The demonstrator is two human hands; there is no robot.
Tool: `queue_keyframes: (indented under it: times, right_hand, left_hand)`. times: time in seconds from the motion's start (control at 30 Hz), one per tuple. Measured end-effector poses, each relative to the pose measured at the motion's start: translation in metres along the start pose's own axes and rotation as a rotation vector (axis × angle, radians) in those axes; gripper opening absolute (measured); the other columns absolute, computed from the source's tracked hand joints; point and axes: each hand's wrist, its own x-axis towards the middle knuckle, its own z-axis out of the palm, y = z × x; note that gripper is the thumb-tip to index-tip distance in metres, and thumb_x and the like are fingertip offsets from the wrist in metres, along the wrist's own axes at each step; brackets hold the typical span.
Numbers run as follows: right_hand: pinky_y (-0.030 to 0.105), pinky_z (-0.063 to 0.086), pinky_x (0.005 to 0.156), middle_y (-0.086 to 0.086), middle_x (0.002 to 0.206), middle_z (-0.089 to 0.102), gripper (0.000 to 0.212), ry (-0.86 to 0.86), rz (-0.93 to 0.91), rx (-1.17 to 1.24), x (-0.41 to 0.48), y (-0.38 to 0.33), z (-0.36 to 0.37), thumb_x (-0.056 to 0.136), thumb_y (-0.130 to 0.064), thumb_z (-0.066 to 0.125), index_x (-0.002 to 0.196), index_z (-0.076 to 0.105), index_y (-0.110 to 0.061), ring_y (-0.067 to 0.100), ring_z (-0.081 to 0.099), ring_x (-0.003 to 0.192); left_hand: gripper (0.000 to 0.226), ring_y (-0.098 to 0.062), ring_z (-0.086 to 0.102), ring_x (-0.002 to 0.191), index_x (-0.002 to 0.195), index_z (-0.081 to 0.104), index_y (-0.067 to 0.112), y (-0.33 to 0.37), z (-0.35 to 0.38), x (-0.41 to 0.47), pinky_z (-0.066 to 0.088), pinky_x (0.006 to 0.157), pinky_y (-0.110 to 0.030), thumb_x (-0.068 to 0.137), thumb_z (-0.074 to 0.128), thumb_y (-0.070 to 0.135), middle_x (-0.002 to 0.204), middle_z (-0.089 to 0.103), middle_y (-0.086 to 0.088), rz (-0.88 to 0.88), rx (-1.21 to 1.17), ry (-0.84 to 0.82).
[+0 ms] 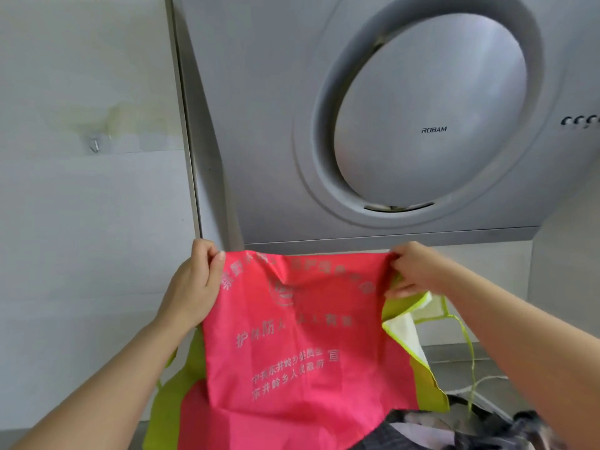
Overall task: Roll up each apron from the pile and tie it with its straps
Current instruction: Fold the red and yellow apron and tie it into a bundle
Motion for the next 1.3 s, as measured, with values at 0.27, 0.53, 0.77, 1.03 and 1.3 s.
queue_keyframes:
  times: [0.27, 0.53, 0.77, 1.03, 1.3]
  right_hand:
    - [0.027, 0.032, 0.067, 0.017, 0.101, 0.064, 0.030, 0.243, -0.248, -0.324, 0.007, 0.023, 0.018, 0.080, -0.018, 0.071, 0.107, 0.063, -0.006, 0.031, 0.059, 0.097]
    - [0.033, 0.048, 0.069, 0.011, 0.057, 0.065, 0.022, 0.399, -0.164, -0.343, 0.016, 0.031, -0.008, 0.092, -0.012, 0.051, 0.077, 0.066, -0.006, 0.031, 0.068, 0.083]
    - [0.034, 0.043, 0.073, 0.022, 0.098, 0.070, 0.030, 0.529, -0.354, -0.393, 0.013, 0.029, -0.010, 0.078, 0.003, 0.054, 0.098, 0.074, -0.007, 0.041, 0.061, 0.095]
    - [0.037, 0.044, 0.068, 0.019, 0.094, 0.070, 0.018, 0.752, -0.349, -0.349, 0.012, 0.027, -0.017, 0.083, -0.013, 0.061, 0.095, 0.073, -0.015, 0.039, 0.063, 0.091]
    - [0.026, 0.050, 0.064, -0.007, 0.038, 0.056, 0.022, 0.107, -0.037, -0.686, 0.015, 0.043, -0.002, 0.082, -0.025, 0.068, 0.064, 0.057, -0.021, 0.012, 0.061, 0.058]
  left_hand:
    - [0.014, -0.030, 0.048, 0.060, 0.090, 0.034, 0.013, -0.005, 0.003, 0.008, 0.039, 0.058, -0.041, 0.099, 0.043, 0.019, 0.064, 0.043, 0.003, 0.085, -0.001, 0.113]
    - [0.053, -0.011, 0.053, 0.074, 0.110, 0.046, 0.031, -0.035, 0.032, -0.027, 0.041, 0.067, -0.027, 0.071, 0.081, 0.036, 0.084, 0.056, 0.007, -0.102, 0.077, -0.470]
    - [0.014, -0.020, 0.053, 0.077, 0.078, 0.056, 0.021, -0.079, 0.059, -0.060, 0.044, 0.068, -0.036, 0.088, 0.066, 0.023, 0.080, 0.050, 0.003, -0.107, 0.319, -0.452]
    - [0.021, -0.039, 0.058, 0.092, 0.103, 0.067, 0.008, -0.043, 0.026, 0.019, 0.042, 0.079, -0.044, 0.088, 0.055, 0.001, 0.095, 0.069, -0.017, -0.110, 0.347, 0.254]
    - [0.027, -0.038, 0.064, 0.089, 0.101, 0.065, 0.014, -0.041, 0.021, 0.040, 0.051, 0.077, -0.042, 0.087, 0.050, -0.003, 0.089, 0.069, -0.017, -0.322, 0.332, 0.002]
